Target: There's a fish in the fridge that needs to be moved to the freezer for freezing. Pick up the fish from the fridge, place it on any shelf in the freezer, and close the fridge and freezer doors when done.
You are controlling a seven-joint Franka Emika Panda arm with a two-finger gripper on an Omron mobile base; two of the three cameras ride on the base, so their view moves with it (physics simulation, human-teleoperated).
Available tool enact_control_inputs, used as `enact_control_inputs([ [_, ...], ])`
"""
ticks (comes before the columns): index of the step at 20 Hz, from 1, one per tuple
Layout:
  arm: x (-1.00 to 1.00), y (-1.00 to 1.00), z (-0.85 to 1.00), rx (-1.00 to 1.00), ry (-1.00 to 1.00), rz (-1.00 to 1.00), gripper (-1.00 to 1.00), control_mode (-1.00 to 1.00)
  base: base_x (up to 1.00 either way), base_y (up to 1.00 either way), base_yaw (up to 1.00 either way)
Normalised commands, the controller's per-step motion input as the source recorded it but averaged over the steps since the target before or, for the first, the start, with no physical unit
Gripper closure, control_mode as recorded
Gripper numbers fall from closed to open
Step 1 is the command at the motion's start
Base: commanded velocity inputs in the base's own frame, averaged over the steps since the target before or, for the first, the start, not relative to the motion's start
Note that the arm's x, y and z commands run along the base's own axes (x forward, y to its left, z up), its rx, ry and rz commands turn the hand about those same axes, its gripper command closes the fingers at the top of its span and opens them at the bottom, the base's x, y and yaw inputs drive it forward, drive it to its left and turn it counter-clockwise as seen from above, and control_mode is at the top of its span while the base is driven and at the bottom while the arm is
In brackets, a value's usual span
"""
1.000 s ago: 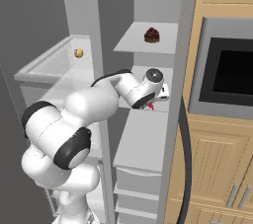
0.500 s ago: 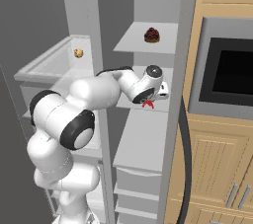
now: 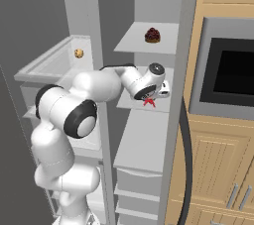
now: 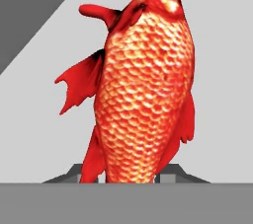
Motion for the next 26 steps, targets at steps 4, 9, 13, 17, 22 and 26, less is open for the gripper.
enact_control_inputs([
  [4, 0.22, 0.0, -0.33, 0.0, 0.0, 0.02, -1.0, -1.0, 0.0, 0.0, 0.0],
  [9, 0.09, 0.0, -0.18, 0.0, -0.01, 0.02, -1.0, -1.0, 0.0, 0.0, 0.0],
  [13, 0.0, 0.0, -0.08, 0.0, -0.05, 0.02, -1.0, -1.0, 0.0, 0.0, 0.0],
  [17, -0.08, 0.01, 0.0, 0.0, -0.02, 0.01, -1.0, -1.0, 0.0, 0.0, 0.0],
  [22, -0.48, 0.11, 0.01, -0.01, -0.08, 0.0, -1.0, -1.0, 0.0, 0.0, 0.0],
  [26, -0.51, 0.1, 0.24, 0.0, -0.02, 0.0, -1.0, -1.0, 0.0, 0.0, 0.0],
])
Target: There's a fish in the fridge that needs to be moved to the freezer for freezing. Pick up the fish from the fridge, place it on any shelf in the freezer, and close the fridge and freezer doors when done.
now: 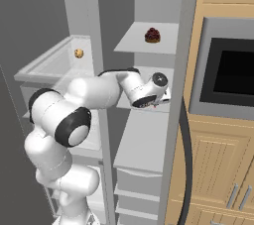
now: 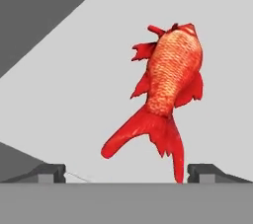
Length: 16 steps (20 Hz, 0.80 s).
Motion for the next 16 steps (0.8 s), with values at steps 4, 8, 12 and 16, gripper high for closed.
enact_control_inputs([
  [4, -0.65, 0.2, 0.42, 0.0, 0.0, -0.03, -1.0, -1.0, 0.0, 0.0, 0.0],
  [8, -0.44, 0.36, 0.54, 0.0, 0.0, 0.0, -1.0, -1.0, 0.0, 0.0, 0.0],
  [12, -0.39, 0.53, 0.43, -0.02, 0.0, 0.0, -1.0, -1.0, 0.0, 0.0, 0.0],
  [16, -0.44, 0.37, 0.27, 0.0, 0.0, -0.05, -1.0, -1.0, 0.0, 0.0, 0.0],
])
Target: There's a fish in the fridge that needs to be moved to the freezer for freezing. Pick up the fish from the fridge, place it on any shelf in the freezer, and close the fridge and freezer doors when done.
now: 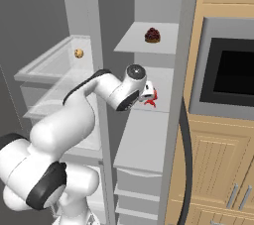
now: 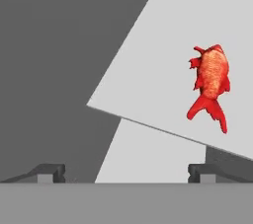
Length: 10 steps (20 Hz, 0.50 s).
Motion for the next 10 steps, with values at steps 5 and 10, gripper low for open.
enact_control_inputs([
  [5, -0.49, 0.31, 0.33, 0.0, 0.0, -0.2, -1.0, -1.0, 0.0, 0.0, 0.0],
  [10, -0.29, 0.26, 0.26, 0.0, 0.01, -0.22, -1.0, -1.0, 0.0, 0.0, 0.0],
])
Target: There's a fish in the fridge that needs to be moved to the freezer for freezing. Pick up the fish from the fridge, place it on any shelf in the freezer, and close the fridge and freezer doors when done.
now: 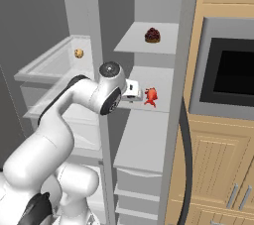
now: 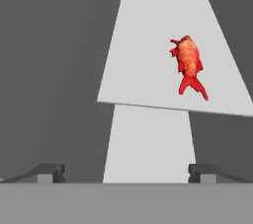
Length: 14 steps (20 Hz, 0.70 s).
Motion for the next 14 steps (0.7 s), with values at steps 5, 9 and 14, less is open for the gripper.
enact_control_inputs([
  [5, -0.36, 0.23, 0.15, 0.0, 0.0, -0.11, -1.0, -1.0, 0.0, 0.0, 0.0],
  [9, -0.3, 0.29, 0.06, 0.01, 0.0, -0.02, -1.0, -1.0, 0.0, 0.0, 0.0],
  [14, -0.31, 0.33, 0.21, 0.0, 0.0, 0.0, -1.0, -1.0, 0.0, 0.0, 0.0],
])
